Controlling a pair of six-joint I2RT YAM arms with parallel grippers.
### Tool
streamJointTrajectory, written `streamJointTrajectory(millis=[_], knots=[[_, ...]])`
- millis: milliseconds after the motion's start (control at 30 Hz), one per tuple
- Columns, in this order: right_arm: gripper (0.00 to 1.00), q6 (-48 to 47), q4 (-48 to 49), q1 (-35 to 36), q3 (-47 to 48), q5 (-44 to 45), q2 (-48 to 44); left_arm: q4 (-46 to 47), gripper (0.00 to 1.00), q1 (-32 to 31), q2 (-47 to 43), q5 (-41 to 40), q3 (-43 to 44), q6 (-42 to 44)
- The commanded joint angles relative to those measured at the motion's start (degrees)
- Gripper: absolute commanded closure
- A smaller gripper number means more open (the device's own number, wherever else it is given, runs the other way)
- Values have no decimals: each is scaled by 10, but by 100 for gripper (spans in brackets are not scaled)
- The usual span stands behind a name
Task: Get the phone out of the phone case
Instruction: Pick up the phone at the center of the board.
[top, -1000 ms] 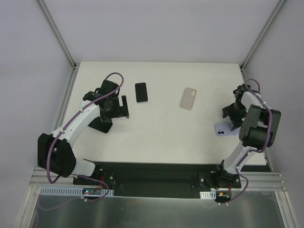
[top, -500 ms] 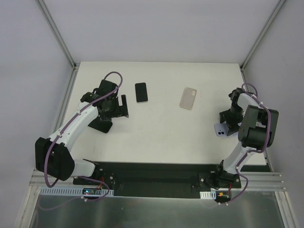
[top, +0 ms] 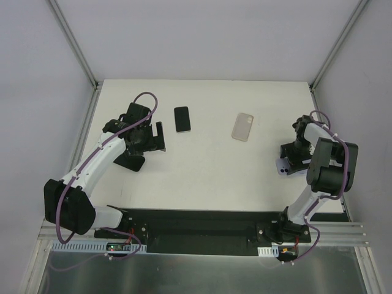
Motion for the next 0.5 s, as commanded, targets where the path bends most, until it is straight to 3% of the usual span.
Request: streamJointTrajectory(millis=[0, 167, 200, 300, 467], knots=[[20, 35, 43, 13, -29, -10, -7, 0, 7, -3, -20, -1, 8, 22], [38, 43, 55, 24, -41, 7, -22, 0, 7, -2, -27, 1, 10, 26], [49, 42, 56, 26, -45, 10, -25, 0, 7, -4, -28, 1, 10, 25], [67, 43, 62, 36, -54, 18, -40, 1, 7, -2, -26, 9, 10, 23], [89, 16, 83, 71, -67, 26, -78, 3, 7, -3, -20, 44, 15, 21]])
